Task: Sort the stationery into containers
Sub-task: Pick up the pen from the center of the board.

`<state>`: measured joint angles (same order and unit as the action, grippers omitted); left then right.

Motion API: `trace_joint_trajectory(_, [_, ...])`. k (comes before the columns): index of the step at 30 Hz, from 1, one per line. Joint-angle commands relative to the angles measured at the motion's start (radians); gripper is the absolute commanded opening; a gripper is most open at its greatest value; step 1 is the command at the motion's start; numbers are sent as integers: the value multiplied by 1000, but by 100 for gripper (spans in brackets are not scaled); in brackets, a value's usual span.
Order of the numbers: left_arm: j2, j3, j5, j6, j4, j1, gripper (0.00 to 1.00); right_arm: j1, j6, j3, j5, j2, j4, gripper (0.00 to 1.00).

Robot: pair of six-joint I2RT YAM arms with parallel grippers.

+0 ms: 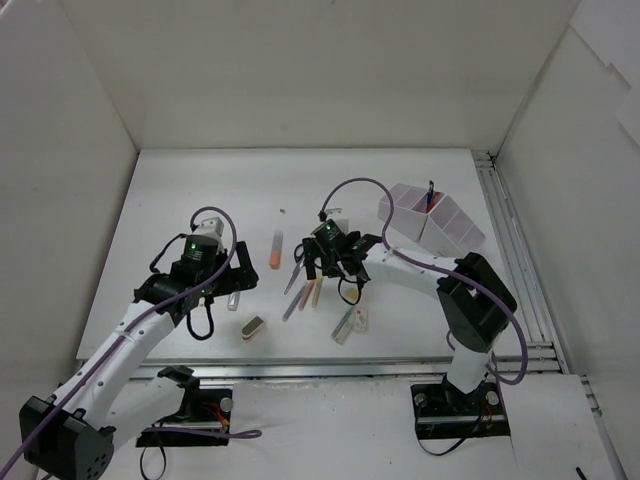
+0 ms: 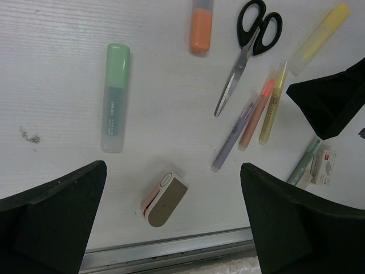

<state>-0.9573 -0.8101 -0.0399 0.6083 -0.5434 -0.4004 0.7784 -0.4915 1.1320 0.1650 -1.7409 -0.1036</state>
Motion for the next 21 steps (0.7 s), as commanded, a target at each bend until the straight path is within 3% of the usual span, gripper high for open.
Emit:
trace_joint_trajectory(1, [34,5,34,19,-10,-6,99,35,-84,75,73,-25,-51,95])
trace_joint_trajectory(2, [37,8,34,19,-13,-6,100,39,-102,78,83,-40,-59,94])
trace_joint_trajectory(5, [49,14,34,18,-23,-6,100,41,-120,91,99,-74,-70,75])
trace_joint_trajectory(11, [77,19,20,5,-1,-6,100,45,-147,77,137,-98,-87,59])
trace_joint_trajectory(21, [74,29,-5,-7,23,-6,99,62,-121,109,143,-144,-87,56])
